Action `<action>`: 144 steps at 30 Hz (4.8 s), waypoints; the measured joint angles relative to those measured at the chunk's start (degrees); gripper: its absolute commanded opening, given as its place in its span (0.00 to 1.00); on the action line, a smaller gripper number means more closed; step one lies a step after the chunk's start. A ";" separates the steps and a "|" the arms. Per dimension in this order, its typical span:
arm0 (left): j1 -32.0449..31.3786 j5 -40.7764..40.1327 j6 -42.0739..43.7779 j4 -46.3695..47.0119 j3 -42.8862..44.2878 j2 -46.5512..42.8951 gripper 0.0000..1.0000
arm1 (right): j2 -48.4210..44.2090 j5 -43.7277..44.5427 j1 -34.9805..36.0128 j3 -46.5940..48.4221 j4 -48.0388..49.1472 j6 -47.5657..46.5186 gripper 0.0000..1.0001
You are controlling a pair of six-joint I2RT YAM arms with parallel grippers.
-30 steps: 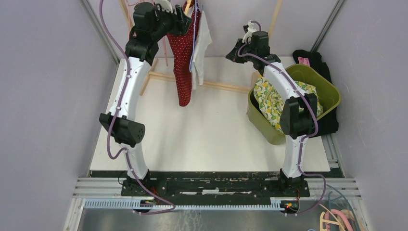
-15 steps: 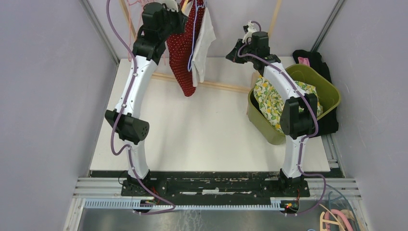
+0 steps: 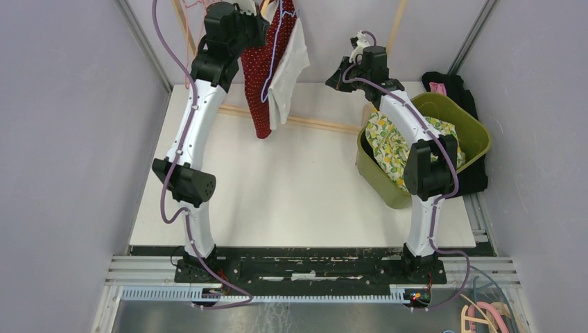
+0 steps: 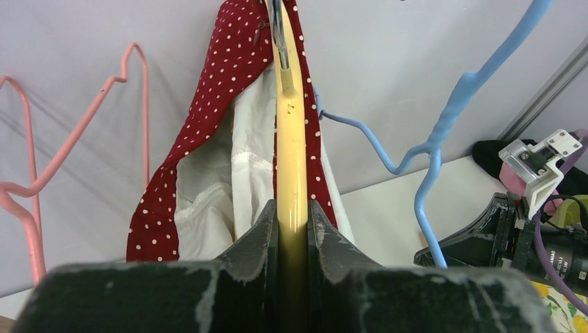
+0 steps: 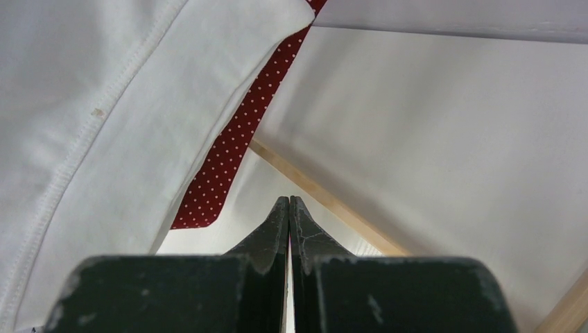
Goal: Remove the skirt from the hanger
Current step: Pick up the hanger from the clothesline.
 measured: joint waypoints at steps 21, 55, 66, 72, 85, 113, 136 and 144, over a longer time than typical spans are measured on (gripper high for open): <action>0.00 -1.18 3.45 -1.05 2.38 -0.02 0.03 | 0.00 -0.04 -0.02 -0.81 1.03 0.09 0.02; -0.35 -5.44 5.16 21.51 -15.50 -3.85 0.03 | 0.00 -0.04 -0.13 -1.97 1.70 0.42 0.02; -0.35 -7.23 7.56 25.57 -15.58 -3.85 0.03 | 0.02 -0.07 -0.28 -1.95 1.70 0.42 0.02; -0.33 -7.17 9.27 28.44 -21.53 -7.43 0.03 | 0.02 -0.07 -0.44 -1.95 1.70 0.42 0.02; 0.07 -8.70 13.57 33.68 -34.91 -19.12 0.03 | 0.02 -0.15 -0.37 -2.12 1.84 0.52 0.02; 0.55 -9.75 18.16 14.29 -52.85 -31.41 0.03 | -2.43 -1.51 -0.44 -5.20 0.92 -0.15 0.03; 0.46 -4.59 18.56 -3.10 -62.45 -57.77 0.03 | -30.77 -0.26 16.72 -14.82 -7.15 -10.67 0.19; 0.20 -1.14 18.45 -8.15 -64.46 -61.77 0.03 | -37.22 2.56 19.76 -15.61 -11.06 -12.94 0.18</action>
